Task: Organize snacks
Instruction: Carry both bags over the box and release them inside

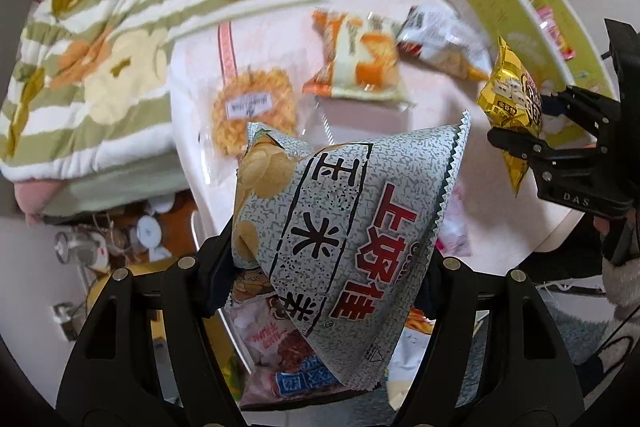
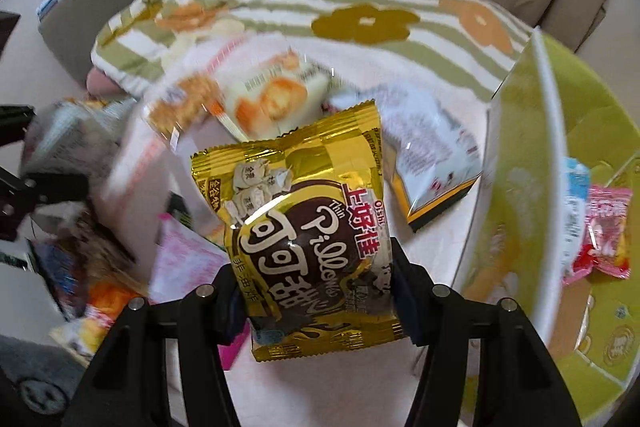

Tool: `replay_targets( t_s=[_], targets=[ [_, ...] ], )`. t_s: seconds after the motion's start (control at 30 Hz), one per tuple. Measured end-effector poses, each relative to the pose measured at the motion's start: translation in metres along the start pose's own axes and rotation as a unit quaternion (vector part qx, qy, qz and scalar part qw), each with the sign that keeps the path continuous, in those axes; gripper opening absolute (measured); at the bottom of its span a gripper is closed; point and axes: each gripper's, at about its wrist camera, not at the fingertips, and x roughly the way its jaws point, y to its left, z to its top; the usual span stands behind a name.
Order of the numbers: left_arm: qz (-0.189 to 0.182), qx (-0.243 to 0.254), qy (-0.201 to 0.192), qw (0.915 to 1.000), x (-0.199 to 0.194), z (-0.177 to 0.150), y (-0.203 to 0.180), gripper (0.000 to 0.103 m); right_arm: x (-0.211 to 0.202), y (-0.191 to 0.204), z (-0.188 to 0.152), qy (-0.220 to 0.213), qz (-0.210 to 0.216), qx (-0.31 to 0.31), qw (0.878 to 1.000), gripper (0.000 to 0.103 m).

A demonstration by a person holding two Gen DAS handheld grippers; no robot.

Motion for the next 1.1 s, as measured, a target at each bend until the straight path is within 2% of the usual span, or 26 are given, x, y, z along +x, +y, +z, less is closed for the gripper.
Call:
replay_targets(
  t_s=[0.3, 0.43, 0.6, 0.87, 1.1],
  targets=[
    [-0.026, 0.041, -0.085, 0.9952, -0.063, 0.027, -0.04, 0.067, -0.079, -0.011, 0.0, -0.069, 0.0, 0.081, 0.994, 0.055],
    [-0.031, 0.059, -0.108, 0.9919, -0.081, 0.041, -0.07, 0.067, -0.113, -0.033, -0.008, -0.099, -0.014, 0.102, 0.99, 0.055],
    [-0.034, 0.075, -0.131, 0.9879, -0.095, 0.061, -0.126, 0.067, -0.145, -0.073, -0.019, -0.122, -0.023, 0.12, 0.985, 0.055],
    [-0.049, 0.057, -0.138, 0.9876, -0.078, 0.099, -0.229, 0.067, -0.183, -0.168, -0.052, -0.147, -0.028, 0.126, 0.981, 0.055],
    [-0.047, 0.05, -0.119, 0.9905, -0.031, 0.123, -0.306, 0.067, -0.186, -0.227, -0.076, -0.146, -0.008, 0.132, 0.98, 0.055]
  ],
)
